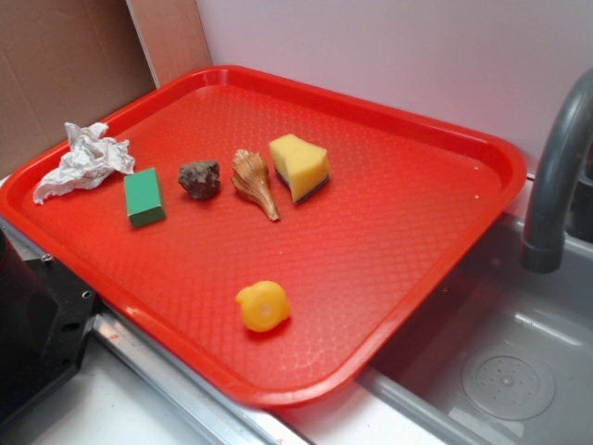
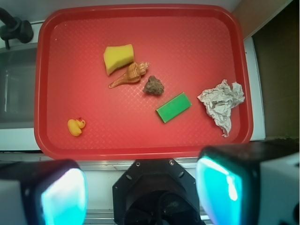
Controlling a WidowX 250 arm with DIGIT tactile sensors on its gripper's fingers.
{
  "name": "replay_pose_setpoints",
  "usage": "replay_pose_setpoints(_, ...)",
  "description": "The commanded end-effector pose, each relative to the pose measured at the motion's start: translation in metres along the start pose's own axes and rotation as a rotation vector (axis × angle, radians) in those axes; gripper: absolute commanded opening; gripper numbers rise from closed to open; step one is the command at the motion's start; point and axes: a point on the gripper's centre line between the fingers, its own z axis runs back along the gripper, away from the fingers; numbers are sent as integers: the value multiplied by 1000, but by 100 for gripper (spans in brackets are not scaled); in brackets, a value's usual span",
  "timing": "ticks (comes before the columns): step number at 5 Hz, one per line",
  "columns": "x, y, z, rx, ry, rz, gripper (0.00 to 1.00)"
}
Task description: Grab the white paper.
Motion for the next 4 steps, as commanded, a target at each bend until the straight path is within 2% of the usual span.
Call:
replay_pose_setpoints(1,0,0,0,0,0,0,100)
replay_pose_setpoints(2,15,31,-34,-96,96,36,100)
replay_pose_setpoints(3,21,53,-53,-121,122,199,100)
replay_pose_setpoints(4,21,63,-78,-21,-55,432,100)
